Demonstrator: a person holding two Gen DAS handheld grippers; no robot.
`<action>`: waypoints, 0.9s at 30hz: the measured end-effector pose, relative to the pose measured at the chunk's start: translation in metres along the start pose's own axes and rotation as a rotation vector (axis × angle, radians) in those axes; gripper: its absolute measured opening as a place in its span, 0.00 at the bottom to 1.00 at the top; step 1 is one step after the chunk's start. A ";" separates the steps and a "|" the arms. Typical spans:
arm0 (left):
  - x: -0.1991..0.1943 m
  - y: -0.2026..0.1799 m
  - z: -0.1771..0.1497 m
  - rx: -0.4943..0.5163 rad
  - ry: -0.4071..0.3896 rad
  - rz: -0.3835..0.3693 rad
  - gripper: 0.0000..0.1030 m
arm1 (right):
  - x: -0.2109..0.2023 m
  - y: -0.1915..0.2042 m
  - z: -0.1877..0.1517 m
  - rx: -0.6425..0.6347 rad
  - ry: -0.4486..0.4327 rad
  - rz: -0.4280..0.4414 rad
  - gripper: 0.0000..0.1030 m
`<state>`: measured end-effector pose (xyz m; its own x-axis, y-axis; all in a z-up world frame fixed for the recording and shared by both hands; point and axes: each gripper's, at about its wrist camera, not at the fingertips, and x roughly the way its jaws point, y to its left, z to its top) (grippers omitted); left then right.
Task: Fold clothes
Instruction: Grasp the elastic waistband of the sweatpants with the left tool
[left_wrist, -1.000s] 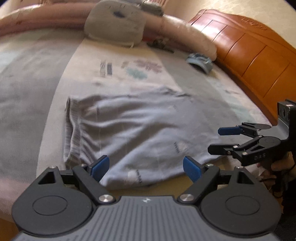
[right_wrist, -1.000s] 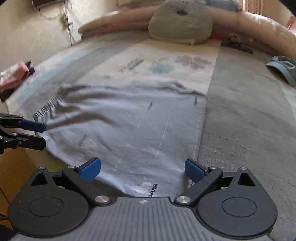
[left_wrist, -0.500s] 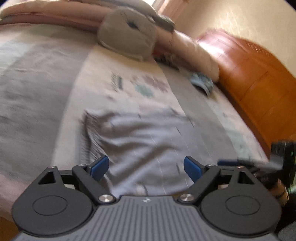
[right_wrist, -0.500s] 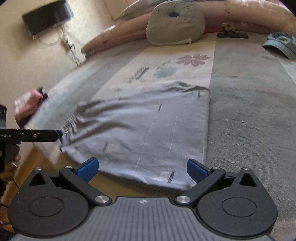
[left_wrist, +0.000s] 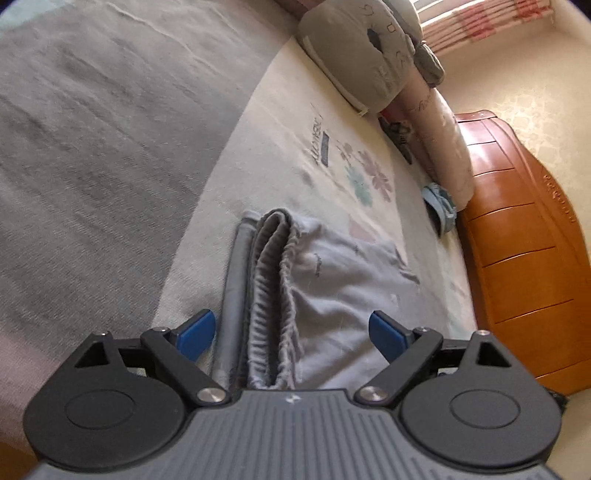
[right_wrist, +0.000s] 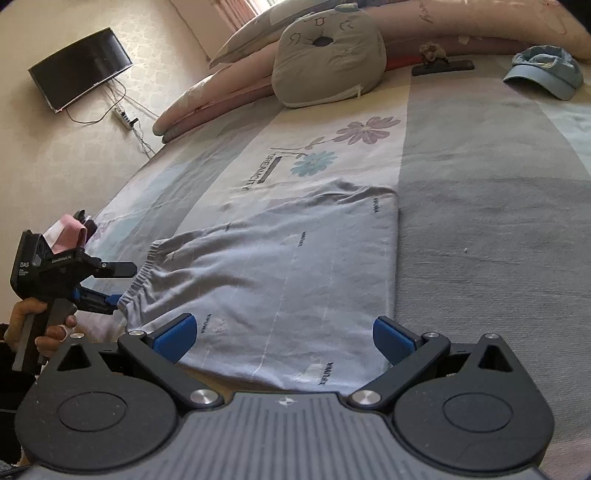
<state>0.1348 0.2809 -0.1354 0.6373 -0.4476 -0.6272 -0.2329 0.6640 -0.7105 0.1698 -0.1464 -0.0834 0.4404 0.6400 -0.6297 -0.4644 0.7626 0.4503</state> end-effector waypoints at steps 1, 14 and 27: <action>0.004 0.002 0.003 -0.011 0.006 -0.021 0.87 | 0.000 -0.001 0.000 0.003 0.001 0.001 1.00; 0.021 0.014 0.021 -0.075 0.115 -0.174 0.88 | 0.005 -0.026 0.015 0.076 0.005 0.054 1.00; 0.034 0.013 0.039 -0.064 0.205 -0.203 0.91 | 0.050 -0.108 0.047 0.334 0.154 0.329 1.00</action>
<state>0.1815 0.2979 -0.1537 0.5154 -0.6836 -0.5168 -0.1655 0.5123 -0.8427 0.2785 -0.1925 -0.1340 0.1817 0.8499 -0.4947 -0.2773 0.5269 0.8034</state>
